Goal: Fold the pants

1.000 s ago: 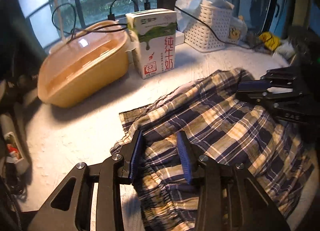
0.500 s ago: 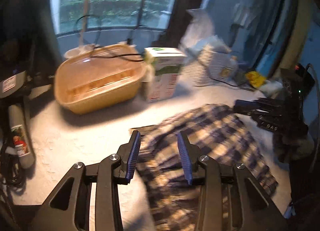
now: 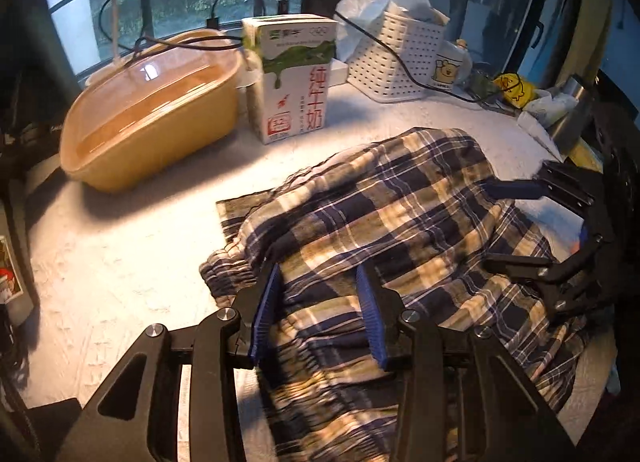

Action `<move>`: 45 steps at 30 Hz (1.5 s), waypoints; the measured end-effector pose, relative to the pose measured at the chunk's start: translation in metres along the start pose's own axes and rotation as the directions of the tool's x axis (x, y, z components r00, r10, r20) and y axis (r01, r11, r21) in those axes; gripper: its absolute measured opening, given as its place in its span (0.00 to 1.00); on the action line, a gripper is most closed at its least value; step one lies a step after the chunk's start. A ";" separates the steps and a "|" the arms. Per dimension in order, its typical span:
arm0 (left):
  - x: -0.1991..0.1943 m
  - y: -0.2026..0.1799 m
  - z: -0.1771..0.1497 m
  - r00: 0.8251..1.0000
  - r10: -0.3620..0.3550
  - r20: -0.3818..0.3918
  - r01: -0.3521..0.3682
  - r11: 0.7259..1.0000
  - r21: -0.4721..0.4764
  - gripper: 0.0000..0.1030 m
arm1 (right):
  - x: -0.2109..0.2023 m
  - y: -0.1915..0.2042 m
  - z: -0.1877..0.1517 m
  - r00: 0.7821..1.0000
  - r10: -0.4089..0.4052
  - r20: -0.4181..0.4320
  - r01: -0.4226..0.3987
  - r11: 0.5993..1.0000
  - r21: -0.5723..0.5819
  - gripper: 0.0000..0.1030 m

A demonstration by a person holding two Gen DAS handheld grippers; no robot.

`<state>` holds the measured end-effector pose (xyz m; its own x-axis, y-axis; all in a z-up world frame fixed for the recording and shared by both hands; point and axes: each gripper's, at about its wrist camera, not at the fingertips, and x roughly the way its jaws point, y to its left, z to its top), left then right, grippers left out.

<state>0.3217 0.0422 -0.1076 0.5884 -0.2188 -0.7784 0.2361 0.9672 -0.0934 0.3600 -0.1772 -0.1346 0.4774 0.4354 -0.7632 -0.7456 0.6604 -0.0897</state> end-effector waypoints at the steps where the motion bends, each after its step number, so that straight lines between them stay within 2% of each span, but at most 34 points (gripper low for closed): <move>1: -0.003 0.002 -0.001 1.000 -0.004 -0.002 0.004 1.000 -0.006 0.39 | -0.004 -0.003 -0.007 1.000 -0.006 -0.004 0.006 1.000 0.006 0.73; 4: -0.015 0.004 -0.003 1.000 0.006 0.008 -0.006 1.000 -0.026 0.39 | -0.009 -0.016 -0.021 0.999 -0.024 -0.029 0.026 0.999 0.045 0.73; 6: -0.027 0.003 -0.006 0.998 0.055 0.030 -0.054 0.998 -0.035 0.39 | -0.017 -0.026 -0.031 0.999 -0.015 -0.033 0.018 0.995 0.100 0.73; 8: -0.043 0.004 -0.010 0.995 0.070 0.064 -0.067 0.997 -0.046 0.39 | -0.025 -0.029 -0.038 0.999 -0.023 -0.027 0.026 0.991 0.128 0.73; 11: -0.060 0.006 -0.015 0.995 0.051 0.091 -0.044 0.996 -0.079 0.41 | -0.042 -0.029 -0.045 0.999 -0.048 -0.006 0.048 0.986 0.158 0.73; 15: -0.076 0.002 -0.031 0.992 0.011 0.125 0.003 0.994 -0.112 0.49 | -0.064 -0.021 -0.044 0.997 -0.039 0.060 0.027 0.982 0.185 0.73; 19: -0.065 -0.005 -0.043 0.997 0.008 0.081 0.003 0.992 -0.129 0.50 | -0.067 0.003 -0.038 0.996 -0.009 0.087 -0.005 0.988 0.156 0.73; 22: -0.044 -0.004 -0.055 0.999 0.054 0.005 -0.053 0.988 -0.146 0.50 | -0.056 0.018 -0.046 0.999 0.002 0.045 -0.008 0.991 0.135 0.73; 24: -0.037 0.002 -0.064 0.999 0.027 -0.018 -0.030 0.983 -0.181 0.51 | -0.048 0.023 -0.053 1.000 -0.010 0.014 0.008 0.992 0.129 0.73; 26: -0.038 0.002 -0.068 1.000 0.027 -0.002 -0.027 0.984 -0.175 0.54 | -0.043 0.025 -0.064 0.999 -0.032 -0.012 0.033 0.992 0.122 0.73; 31: -0.045 0.001 -0.071 0.999 0.038 -0.005 -0.038 0.986 -0.164 0.58 | -0.053 0.020 -0.081 0.999 -0.045 -0.014 0.046 0.986 0.160 0.73; 38: -0.074 0.000 -0.075 0.998 0.043 0.037 -0.038 0.989 -0.140 0.58 | -0.078 0.006 -0.106 0.999 -0.041 -0.019 0.045 0.971 0.236 0.74; 45: -0.090 0.015 -0.060 0.992 0.089 0.089 -0.076 0.986 -0.146 0.58 | -0.102 -0.016 -0.104 0.996 -0.081 0.032 0.068 0.953 0.296 0.74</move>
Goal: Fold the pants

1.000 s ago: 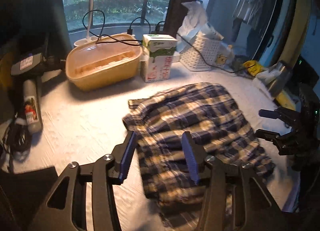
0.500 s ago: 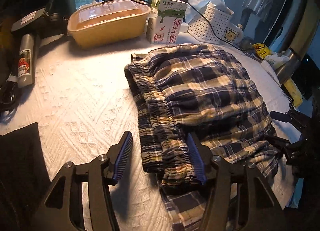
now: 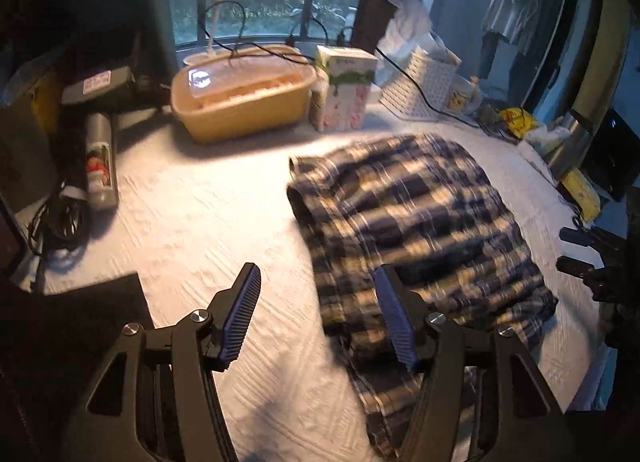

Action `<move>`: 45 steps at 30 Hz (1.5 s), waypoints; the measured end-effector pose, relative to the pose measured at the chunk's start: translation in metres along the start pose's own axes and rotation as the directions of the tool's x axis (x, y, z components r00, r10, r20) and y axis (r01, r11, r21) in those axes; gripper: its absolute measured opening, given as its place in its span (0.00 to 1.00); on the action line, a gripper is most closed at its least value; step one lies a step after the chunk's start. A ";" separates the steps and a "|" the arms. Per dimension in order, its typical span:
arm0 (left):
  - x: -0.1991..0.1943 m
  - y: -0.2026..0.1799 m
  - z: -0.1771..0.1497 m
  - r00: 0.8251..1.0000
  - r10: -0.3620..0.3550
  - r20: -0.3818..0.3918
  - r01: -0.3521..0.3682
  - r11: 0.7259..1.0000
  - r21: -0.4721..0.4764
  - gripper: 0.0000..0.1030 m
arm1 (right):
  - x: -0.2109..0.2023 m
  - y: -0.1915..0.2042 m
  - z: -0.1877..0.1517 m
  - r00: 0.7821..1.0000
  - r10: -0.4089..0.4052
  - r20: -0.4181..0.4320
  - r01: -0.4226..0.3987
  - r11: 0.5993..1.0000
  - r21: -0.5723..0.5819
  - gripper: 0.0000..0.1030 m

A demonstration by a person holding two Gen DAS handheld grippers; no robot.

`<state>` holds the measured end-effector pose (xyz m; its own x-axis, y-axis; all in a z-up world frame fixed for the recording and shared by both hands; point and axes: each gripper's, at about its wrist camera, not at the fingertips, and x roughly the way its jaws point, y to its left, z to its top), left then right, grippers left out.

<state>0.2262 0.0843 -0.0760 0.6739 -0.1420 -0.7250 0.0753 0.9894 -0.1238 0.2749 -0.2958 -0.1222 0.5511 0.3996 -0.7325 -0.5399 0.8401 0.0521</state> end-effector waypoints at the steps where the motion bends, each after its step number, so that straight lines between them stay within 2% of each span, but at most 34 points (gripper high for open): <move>1: 0.001 0.001 0.003 1.000 -0.002 0.006 0.002 1.000 0.000 0.58 | -0.002 -0.002 0.003 1.000 0.000 0.011 0.000 1.000 0.008 0.74; 6: 0.017 -0.001 0.021 0.999 -0.043 0.014 0.043 0.999 -0.002 0.58 | -0.007 -0.009 0.025 0.997 -0.001 0.080 -0.003 0.999 0.040 0.74; 11: 0.045 -0.009 0.034 0.998 -0.058 -0.019 0.059 0.998 0.038 0.58 | 0.002 -0.014 0.045 0.994 0.000 0.110 -0.006 0.998 0.056 0.74; 15: 0.061 -0.010 0.042 0.999 -0.036 -0.037 0.039 0.997 0.070 0.58 | 0.014 -0.013 0.057 0.995 0.010 0.104 -0.015 0.999 0.048 0.74; 24: 0.083 -0.005 0.052 0.994 -0.075 -0.079 0.081 0.994 0.074 0.58 | 0.049 -0.019 0.086 0.995 0.047 0.085 -0.051 0.998 0.041 0.74; 31: 0.096 -0.003 0.062 0.992 -0.085 -0.092 0.093 0.992 0.083 0.58 | 0.079 -0.035 0.108 0.987 0.129 0.099 -0.138 0.986 0.094 0.74; 33: 0.107 0.001 0.059 0.989 -0.094 -0.116 0.102 0.993 0.060 0.64 | 0.089 -0.039 0.113 0.982 0.163 0.098 -0.174 0.978 0.117 0.74; 34: 0.109 0.003 0.059 0.989 -0.097 -0.111 0.102 0.994 0.044 0.70 | 0.095 -0.040 0.114 0.981 0.173 0.091 -0.184 0.974 0.129 0.74; 35: 0.108 0.004 0.058 0.990 -0.105 -0.098 0.109 0.993 0.041 0.70 | 0.099 -0.041 0.116 0.980 0.179 0.085 -0.190 0.972 0.135 0.74; 41: 0.110 -0.008 0.059 0.985 -0.134 -0.113 0.144 0.986 0.086 0.70 | 0.124 -0.030 0.120 0.972 0.227 0.056 -0.232 0.967 0.106 0.74; 43: 0.114 -0.016 0.058 0.988 -0.107 -0.114 0.122 0.983 0.134 0.70 | 0.129 -0.027 0.121 0.975 0.220 0.036 -0.222 0.970 0.097 0.74; 45: 0.115 -0.015 0.059 0.988 -0.110 -0.104 0.124 0.984 0.131 0.70 | 0.131 -0.026 0.122 0.974 0.224 0.034 -0.226 0.969 0.095 0.74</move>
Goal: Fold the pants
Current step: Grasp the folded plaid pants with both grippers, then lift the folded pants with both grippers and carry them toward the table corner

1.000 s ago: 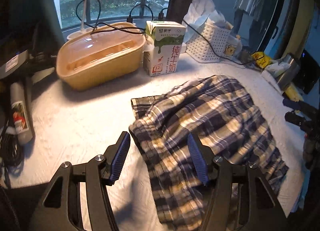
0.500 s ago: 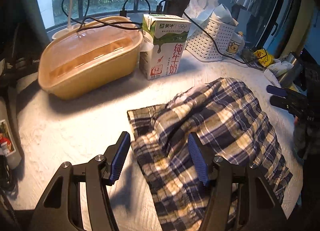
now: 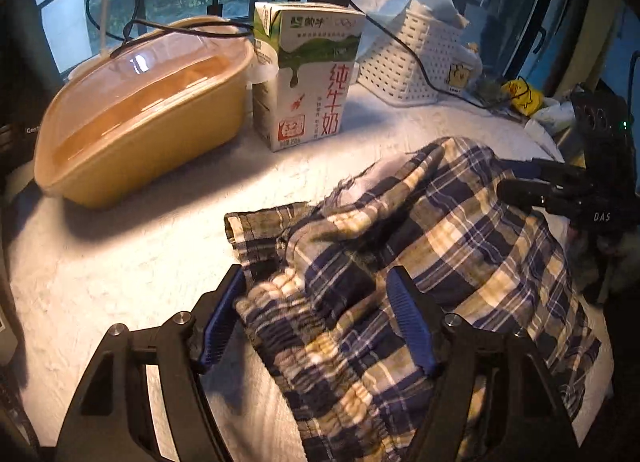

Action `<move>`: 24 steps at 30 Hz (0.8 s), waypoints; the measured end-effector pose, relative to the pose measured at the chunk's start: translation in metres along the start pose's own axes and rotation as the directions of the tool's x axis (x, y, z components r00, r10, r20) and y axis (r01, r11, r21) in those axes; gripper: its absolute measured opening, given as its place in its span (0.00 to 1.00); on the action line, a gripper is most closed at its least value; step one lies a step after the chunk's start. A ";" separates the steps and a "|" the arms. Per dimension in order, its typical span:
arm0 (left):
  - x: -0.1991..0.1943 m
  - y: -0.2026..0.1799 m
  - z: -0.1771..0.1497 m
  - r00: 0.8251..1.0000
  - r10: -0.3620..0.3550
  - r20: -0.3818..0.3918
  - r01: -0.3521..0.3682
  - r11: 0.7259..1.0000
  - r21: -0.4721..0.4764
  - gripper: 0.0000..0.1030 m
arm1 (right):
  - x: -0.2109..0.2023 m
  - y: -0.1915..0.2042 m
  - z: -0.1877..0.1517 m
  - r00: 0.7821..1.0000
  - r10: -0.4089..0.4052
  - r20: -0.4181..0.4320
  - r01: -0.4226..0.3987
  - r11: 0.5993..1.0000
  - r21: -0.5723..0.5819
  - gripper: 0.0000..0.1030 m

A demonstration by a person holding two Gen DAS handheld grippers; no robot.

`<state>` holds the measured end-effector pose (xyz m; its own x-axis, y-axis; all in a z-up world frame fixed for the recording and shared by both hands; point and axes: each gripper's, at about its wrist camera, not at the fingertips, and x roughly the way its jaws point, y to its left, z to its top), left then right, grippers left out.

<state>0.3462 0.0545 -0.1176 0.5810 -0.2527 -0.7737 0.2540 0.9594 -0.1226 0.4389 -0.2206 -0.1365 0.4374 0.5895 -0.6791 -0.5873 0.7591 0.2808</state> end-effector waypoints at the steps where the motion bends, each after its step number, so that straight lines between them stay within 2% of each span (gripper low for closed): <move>1: 0.001 0.000 0.001 1.000 -0.002 0.000 0.002 1.000 -0.001 0.69 | 0.001 0.000 0.000 1.000 0.001 -0.003 -0.001 1.000 0.003 0.74; 3: 0.002 -0.002 0.003 1.000 0.004 0.003 -0.004 1.000 0.002 0.64 | 0.003 -0.001 0.001 1.000 0.009 -0.013 -0.008 1.000 0.010 0.74; 4: 0.003 -0.002 0.003 1.000 0.005 0.006 -0.005 1.000 -0.001 0.56 | 0.005 -0.001 0.001 1.000 0.015 -0.014 -0.015 1.000 0.013 0.73; 5: 0.002 -0.002 0.003 1.000 -0.007 0.009 0.007 1.000 -0.008 0.42 | 0.006 -0.001 0.002 1.000 0.020 -0.014 -0.020 1.000 0.015 0.73; 7: 0.002 -0.007 0.002 0.999 -0.042 0.007 0.042 0.999 -0.010 0.28 | 0.009 0.001 0.003 0.999 0.028 -0.015 -0.028 1.000 0.014 0.68; 8: 0.002 -0.011 0.002 0.999 -0.038 0.008 0.038 0.999 0.002 0.26 | 0.011 0.004 0.004 0.999 0.027 -0.018 -0.027 1.000 0.008 0.62; 10: 0.000 -0.016 0.002 1.000 -0.023 0.016 0.023 1.000 0.018 0.24 | 0.012 0.007 0.004 1.000 0.018 -0.022 -0.018 1.000 -0.005 0.57; 12: -0.007 -0.017 0.001 0.999 -0.026 0.043 0.026 1.000 0.005 0.23 | 0.013 0.011 0.003 0.999 0.031 -0.025 -0.032 0.999 -0.017 0.33; 14: -0.016 -0.019 0.000 0.997 -0.028 0.076 0.028 1.000 -0.001 0.22 | 0.014 0.014 0.002 0.999 0.045 -0.024 -0.046 0.999 -0.023 0.23; 18: -0.044 -0.030 -0.004 0.989 -0.017 0.149 0.014 1.000 0.018 0.22 | 0.001 0.031 0.001 1.000 0.004 0.022 -0.002 0.997 -0.072 0.18; 20: -0.051 -0.035 -0.004 0.990 0.007 0.139 -0.011 1.000 0.027 0.22 | -0.012 0.041 0.002 0.998 -0.012 0.061 0.019 0.995 -0.100 0.17; 24: -0.085 -0.042 -0.006 0.978 0.027 0.205 -0.032 0.999 0.021 0.22 | -0.052 0.067 0.006 0.986 -0.025 0.167 0.052 0.986 -0.158 0.17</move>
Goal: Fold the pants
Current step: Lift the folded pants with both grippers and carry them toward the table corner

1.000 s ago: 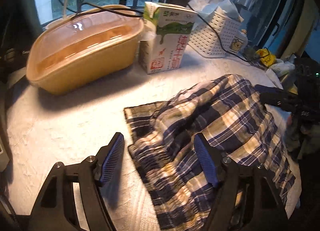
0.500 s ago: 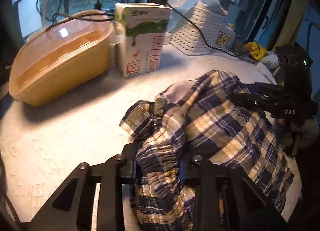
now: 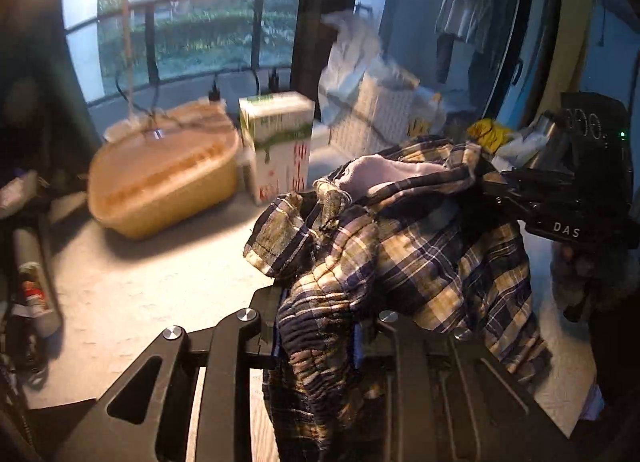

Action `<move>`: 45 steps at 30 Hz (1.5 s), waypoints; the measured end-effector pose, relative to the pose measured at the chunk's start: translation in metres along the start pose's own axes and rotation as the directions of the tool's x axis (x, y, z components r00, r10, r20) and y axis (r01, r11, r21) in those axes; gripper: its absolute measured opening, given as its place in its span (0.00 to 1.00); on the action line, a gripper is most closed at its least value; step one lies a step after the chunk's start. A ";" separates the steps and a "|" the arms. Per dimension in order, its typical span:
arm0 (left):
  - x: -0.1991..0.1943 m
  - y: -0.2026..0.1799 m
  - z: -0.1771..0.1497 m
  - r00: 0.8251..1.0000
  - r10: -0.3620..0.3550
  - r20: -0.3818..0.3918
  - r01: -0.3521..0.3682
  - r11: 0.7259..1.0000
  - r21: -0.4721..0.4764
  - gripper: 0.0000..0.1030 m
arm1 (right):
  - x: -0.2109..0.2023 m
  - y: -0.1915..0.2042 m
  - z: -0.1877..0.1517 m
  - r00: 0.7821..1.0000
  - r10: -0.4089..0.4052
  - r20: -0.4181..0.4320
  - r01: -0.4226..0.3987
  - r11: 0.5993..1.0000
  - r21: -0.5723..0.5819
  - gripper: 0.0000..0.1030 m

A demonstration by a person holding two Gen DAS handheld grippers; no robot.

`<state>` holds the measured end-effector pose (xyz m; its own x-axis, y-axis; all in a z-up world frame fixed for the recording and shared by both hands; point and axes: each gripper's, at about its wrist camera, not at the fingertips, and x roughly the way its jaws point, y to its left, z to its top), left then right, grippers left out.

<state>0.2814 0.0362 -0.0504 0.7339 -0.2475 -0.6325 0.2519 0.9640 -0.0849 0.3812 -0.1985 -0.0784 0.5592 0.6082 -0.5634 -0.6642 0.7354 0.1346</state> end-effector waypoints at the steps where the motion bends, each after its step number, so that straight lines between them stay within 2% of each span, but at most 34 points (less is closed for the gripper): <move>1: -0.007 -0.003 0.000 1.000 0.002 0.018 -0.002 1.000 0.003 0.22 | -0.009 0.005 0.003 1.000 -0.005 0.021 0.005 1.000 -0.009 0.17; 7: -0.066 -0.016 0.004 0.991 0.023 0.134 -0.024 1.000 0.007 0.22 | -0.067 0.040 0.015 0.990 -0.020 0.138 0.030 0.997 -0.072 0.17; 14: -0.130 -0.027 -0.003 0.968 0.041 0.247 -0.044 0.999 0.005 0.22 | -0.126 0.079 0.019 0.965 -0.028 0.262 0.065 0.989 -0.136 0.17; 18: -0.167 -0.028 -0.008 0.947 0.063 0.315 -0.069 0.998 0.007 0.22 | -0.157 0.106 0.023 0.946 -0.017 0.324 0.078 0.981 -0.176 0.17; 25: -0.234 -0.025 -0.026 0.895 0.120 0.429 -0.132 0.991 -0.001 0.22 | -0.198 0.161 0.028 0.911 0.026 0.411 0.080 0.968 -0.238 0.17; 30: -0.267 -0.014 -0.043 0.873 0.172 0.457 -0.188 0.982 -0.010 0.22 | -0.213 0.203 0.024 0.890 0.076 0.450 0.058 0.959 -0.276 0.17; 34: -0.294 -0.005 -0.066 0.866 0.224 0.448 -0.243 0.970 -0.015 0.22 | -0.214 0.233 0.016 0.877 0.127 0.463 0.012 0.959 -0.285 0.17; 38: -0.309 0.012 -0.092 0.869 0.271 0.414 -0.280 0.959 -0.041 0.22 | -0.197 0.262 0.007 0.881 0.185 0.435 -0.065 0.959 -0.276 0.17; 41: -0.302 0.035 -0.109 0.886 0.293 0.359 -0.286 0.955 -0.075 0.22 | -0.178 0.278 0.002 0.891 0.212 0.402 -0.104 0.956 -0.274 0.17; 45: -0.263 0.074 -0.122 0.919 0.299 0.255 -0.272 0.953 -0.135 0.22 | -0.127 0.287 -0.002 0.923 0.230 0.309 -0.154 0.955 -0.252 0.17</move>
<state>0.0298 0.1846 0.0154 0.9112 0.0360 -0.4105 -0.0452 0.9989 -0.0127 0.1184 -0.0657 0.0305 0.5167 0.8228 -0.2366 -0.8456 0.5337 0.0094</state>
